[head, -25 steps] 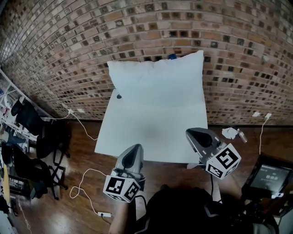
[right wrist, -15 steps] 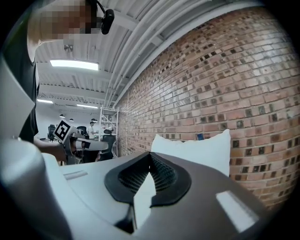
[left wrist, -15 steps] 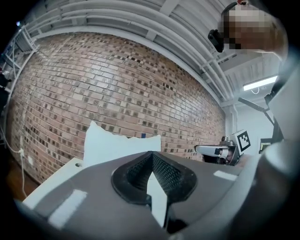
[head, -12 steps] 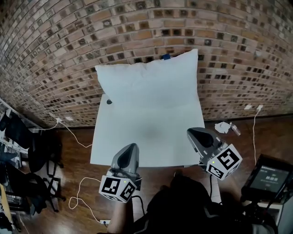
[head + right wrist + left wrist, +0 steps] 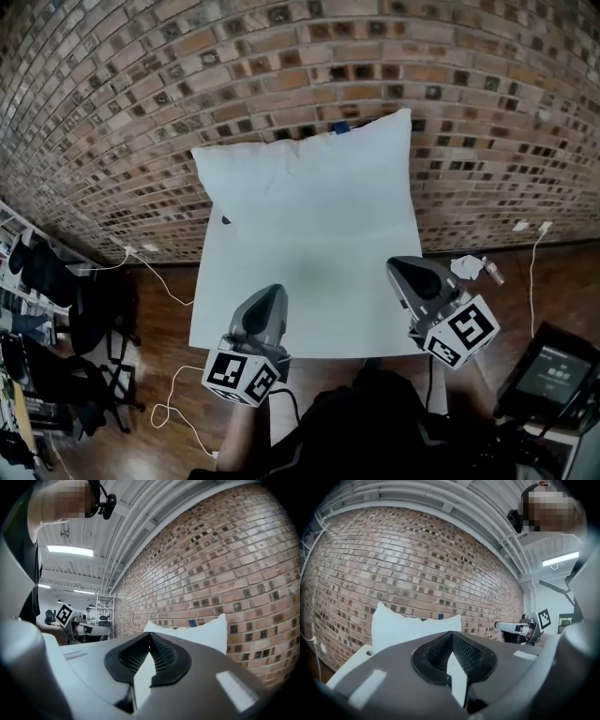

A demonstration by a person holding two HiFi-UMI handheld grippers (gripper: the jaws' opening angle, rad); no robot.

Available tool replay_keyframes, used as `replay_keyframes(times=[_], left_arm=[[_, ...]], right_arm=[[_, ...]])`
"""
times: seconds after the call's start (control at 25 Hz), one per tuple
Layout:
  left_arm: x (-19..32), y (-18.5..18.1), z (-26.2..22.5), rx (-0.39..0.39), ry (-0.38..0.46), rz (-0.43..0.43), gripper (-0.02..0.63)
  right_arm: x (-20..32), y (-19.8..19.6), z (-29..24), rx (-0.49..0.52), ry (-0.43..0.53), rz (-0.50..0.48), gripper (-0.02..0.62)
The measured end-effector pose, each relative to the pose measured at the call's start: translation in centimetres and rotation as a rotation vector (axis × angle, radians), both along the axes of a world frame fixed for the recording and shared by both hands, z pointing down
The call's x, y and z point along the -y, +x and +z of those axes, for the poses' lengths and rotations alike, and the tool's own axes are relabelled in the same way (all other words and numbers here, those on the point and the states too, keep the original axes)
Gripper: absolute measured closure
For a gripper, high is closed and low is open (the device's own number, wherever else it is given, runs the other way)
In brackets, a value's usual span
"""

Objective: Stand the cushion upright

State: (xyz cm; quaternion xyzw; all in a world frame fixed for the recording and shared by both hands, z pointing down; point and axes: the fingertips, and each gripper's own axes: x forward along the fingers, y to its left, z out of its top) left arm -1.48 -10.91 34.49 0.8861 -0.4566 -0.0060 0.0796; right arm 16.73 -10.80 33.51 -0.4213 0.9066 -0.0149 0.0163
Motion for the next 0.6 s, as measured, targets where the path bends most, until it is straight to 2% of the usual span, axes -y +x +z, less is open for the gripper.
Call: replay_keyframes(times=[0.24, 0.44, 0.6], left_arm=[[2.1, 1.7, -0.4, 0.02, 0.004, 0.019, 0.604], [3.9, 1.5, -0.8, 0.065, 0.038, 0.048, 0.604], [5.5, 0.3, -0.5, 0.035, 0.03, 0.087, 0.604]], right_arm=[[1.7, 1.5, 0.4, 0.037, -0.009, 0.007, 0.589], [2.7, 1.1, 0.2, 0.023, 0.0, 0.023, 0.589], [4.0, 0.9, 0.1, 0.031, -0.009, 0.079, 0.589]])
